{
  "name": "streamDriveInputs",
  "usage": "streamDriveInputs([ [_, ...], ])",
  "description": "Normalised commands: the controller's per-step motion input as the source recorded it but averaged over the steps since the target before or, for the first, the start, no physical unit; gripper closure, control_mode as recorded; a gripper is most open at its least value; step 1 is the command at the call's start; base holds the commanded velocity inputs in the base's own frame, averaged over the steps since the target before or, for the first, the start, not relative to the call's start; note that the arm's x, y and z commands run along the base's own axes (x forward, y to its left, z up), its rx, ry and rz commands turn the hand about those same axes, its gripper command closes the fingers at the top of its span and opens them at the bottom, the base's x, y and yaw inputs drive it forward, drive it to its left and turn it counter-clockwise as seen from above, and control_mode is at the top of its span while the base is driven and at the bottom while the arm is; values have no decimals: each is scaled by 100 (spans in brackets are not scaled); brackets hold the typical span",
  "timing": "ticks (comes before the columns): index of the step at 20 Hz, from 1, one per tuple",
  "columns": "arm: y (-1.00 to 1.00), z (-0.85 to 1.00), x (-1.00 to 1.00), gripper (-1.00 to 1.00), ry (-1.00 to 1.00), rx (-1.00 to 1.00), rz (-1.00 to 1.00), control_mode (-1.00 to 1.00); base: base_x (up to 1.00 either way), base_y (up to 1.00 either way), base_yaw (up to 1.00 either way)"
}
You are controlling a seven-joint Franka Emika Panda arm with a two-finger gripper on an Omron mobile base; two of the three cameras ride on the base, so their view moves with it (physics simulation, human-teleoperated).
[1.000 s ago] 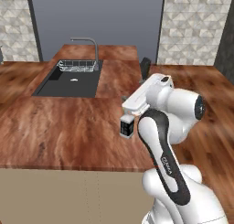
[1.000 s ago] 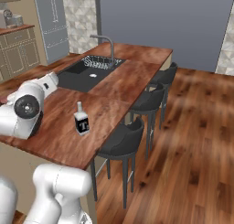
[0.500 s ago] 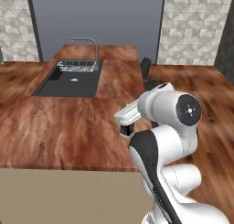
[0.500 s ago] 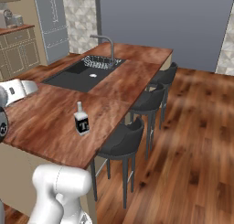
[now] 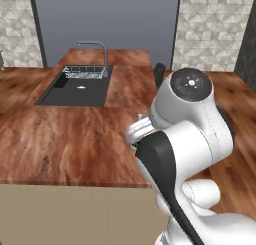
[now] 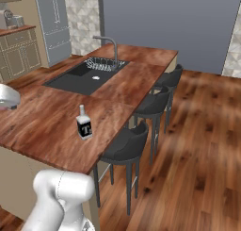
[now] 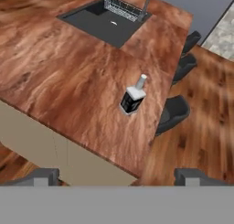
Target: Get the candle and the liquor from the cabinet and move them to the dining counter.
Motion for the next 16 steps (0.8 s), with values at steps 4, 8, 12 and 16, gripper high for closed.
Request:
streamDriveInputs([
  [4, 5, -45, -76, -100, 9, -8, -14, -100, 0, 0, 0],
  [8, 5, -26, -26, -100, 0, 0, -3, -100, 0, 0, 0],
  [12, 0, 0, 0, -100, 0, 0, 0, -100, 0, 0, 0],
  [16, 0, 0, 0, -100, 0, 0, 0, -100, 0, 0, 0],
])
